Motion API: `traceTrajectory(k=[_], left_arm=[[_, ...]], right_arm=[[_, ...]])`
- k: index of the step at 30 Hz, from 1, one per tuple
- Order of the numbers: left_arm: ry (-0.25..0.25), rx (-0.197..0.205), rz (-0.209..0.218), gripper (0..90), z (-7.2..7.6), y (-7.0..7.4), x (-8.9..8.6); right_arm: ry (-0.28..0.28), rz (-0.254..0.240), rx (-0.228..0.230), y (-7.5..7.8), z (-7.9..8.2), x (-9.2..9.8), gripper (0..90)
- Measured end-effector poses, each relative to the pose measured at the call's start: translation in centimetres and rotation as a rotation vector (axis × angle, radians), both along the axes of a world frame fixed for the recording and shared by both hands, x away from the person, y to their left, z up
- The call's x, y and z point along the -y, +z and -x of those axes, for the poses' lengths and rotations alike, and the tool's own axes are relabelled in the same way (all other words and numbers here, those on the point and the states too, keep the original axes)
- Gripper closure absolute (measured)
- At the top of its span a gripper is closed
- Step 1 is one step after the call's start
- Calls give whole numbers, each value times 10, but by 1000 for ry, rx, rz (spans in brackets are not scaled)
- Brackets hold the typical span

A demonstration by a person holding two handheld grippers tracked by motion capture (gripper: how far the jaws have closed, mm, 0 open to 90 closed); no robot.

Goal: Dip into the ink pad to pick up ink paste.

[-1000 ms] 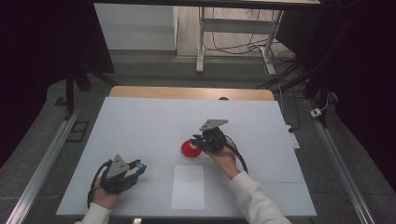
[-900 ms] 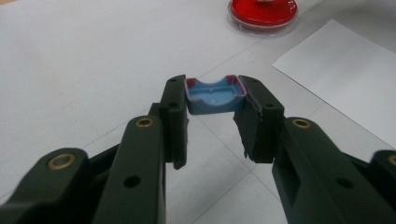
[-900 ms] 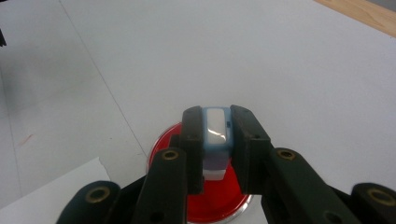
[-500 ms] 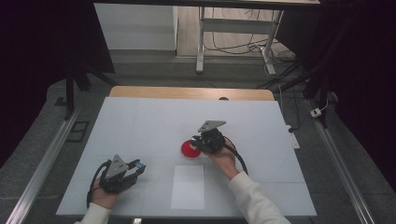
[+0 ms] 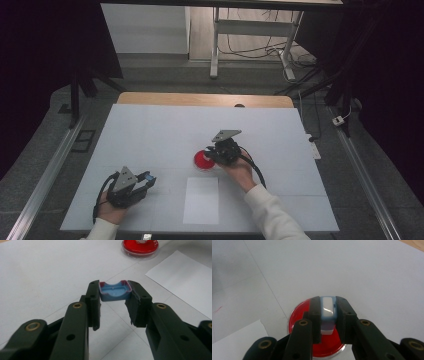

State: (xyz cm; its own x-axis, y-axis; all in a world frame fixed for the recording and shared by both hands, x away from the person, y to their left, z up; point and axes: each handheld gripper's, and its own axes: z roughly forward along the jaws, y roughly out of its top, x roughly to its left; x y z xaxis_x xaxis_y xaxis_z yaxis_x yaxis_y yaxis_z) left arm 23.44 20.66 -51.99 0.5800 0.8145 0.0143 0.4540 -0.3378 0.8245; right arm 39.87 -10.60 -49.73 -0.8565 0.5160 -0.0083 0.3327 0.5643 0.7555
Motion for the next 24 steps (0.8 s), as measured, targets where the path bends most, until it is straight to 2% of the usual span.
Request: traceTrajectory(k=[16, 18, 24], left_arm=[[4, -1, -2, 650, -1, -1, 0], [4, -1, -1, 649, -1, 0, -1], [4, -1, 0, 650, -1, 0, -2]], right_arm=[[-2, 7, 4, 0, 1, 0, 752], [-7, -19, 5, 2, 2, 1, 752], [-2, -47, 10, 7, 3, 3, 752]])
